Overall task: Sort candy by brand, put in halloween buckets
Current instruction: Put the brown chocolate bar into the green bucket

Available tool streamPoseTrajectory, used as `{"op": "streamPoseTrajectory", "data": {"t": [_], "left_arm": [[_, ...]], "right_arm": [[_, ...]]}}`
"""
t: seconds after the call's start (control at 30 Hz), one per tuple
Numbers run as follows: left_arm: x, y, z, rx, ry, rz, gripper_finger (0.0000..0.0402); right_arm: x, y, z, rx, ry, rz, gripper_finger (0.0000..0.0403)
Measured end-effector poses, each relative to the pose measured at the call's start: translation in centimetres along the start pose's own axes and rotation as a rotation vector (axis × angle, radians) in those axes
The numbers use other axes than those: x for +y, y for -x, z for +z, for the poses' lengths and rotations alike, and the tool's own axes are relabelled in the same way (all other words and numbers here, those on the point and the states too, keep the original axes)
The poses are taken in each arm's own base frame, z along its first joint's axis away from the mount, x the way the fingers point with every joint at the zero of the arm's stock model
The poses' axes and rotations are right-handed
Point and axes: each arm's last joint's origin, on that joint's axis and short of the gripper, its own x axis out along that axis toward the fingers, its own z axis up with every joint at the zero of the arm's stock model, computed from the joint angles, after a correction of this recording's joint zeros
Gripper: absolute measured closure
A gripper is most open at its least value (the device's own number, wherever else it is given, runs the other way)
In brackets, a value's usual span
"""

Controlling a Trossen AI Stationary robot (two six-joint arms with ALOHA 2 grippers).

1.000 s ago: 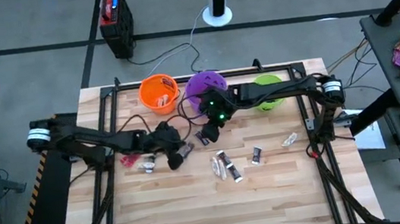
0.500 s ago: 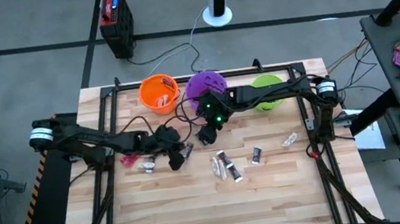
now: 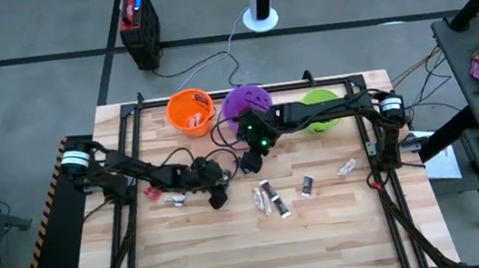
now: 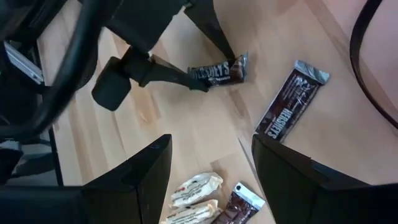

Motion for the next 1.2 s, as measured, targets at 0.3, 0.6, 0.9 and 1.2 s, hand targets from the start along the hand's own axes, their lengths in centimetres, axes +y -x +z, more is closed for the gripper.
{"op": "streamPoseTrajectory", "data": {"t": [0.3, 0.6, 0.9, 1.2], "left_arm": [[0.3, -0.8, -0.7, 0.034, 0.031, 0.049, 0.0352], [0.1, 0.4, 0.1, -0.022, -0.039, 0.019, 0.0398], [-0.2, 3.6, 2.3, -0.152, -0.064, -0.030, 0.0401], [-0.7, 5.5, 4.4, -0.242, -0.097, -0.027, 0.0401]], "right_arm": [[-0.1, 0.0, -0.1, 0.014, 0.007, -0.007, 0.0189], [0.0, 0.0, -0.1, 0.012, 0.006, -0.005, 0.0189], [-0.1, -1.2, 0.3, 0.004, 0.021, 0.075, 0.0189], [0.0, -3.1, 0.8, -0.088, 0.135, 0.027, 0.0189]]}}
